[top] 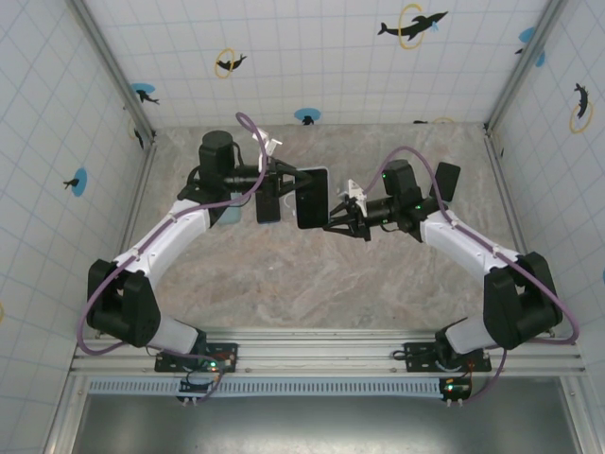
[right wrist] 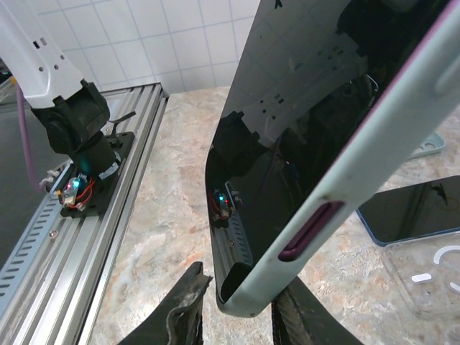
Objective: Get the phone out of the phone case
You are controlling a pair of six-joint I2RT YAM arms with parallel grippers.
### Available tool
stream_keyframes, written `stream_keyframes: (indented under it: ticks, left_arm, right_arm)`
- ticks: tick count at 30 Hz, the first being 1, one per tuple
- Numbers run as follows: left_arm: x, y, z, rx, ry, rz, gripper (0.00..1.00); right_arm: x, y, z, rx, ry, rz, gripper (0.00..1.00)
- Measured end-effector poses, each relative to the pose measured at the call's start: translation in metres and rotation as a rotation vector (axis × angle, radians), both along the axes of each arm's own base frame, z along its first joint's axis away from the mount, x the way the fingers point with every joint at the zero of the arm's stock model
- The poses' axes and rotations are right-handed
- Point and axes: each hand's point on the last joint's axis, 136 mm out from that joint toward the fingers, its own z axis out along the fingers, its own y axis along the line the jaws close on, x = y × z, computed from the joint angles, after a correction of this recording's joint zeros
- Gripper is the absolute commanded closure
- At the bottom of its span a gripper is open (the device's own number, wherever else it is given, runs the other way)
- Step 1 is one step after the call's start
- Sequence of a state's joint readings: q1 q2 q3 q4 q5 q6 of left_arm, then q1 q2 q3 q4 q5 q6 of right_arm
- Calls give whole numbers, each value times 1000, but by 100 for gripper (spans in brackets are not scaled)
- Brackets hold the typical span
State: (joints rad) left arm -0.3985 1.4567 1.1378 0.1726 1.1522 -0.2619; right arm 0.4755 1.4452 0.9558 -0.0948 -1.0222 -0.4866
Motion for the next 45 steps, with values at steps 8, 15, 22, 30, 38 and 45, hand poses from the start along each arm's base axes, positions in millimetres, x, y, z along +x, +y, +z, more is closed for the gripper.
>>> stream_keyframes:
  ticks: [8, 15, 22, 30, 38, 45]
  left_arm:
    - [0, 0, 2, -7, 11, -1, 100]
    - [-1, 0, 3, -11, 14, -8, 100]
    - [-1, 0, 2, -13, 24, -7, 100]
    - [-2, 0, 4, -17, 22, -10, 100]
    - [-2, 0, 4, -19, 27, -14, 100]
    - [-3, 0, 5, -21, 27, -16, 100]
  right_arm:
    - [-4, -1, -14, -31, 25, 17, 72]
    - [-2, 1, -8, -11, 27, 14, 73]
    - [-1, 3, -2, 14, 32, 19, 77]
    - [-4, 3, -6, 2, 27, 30, 77]
    - [-6, 4, -11, -11, 35, 40, 79]
    - [-6, 5, -8, 1, 45, 42, 83]
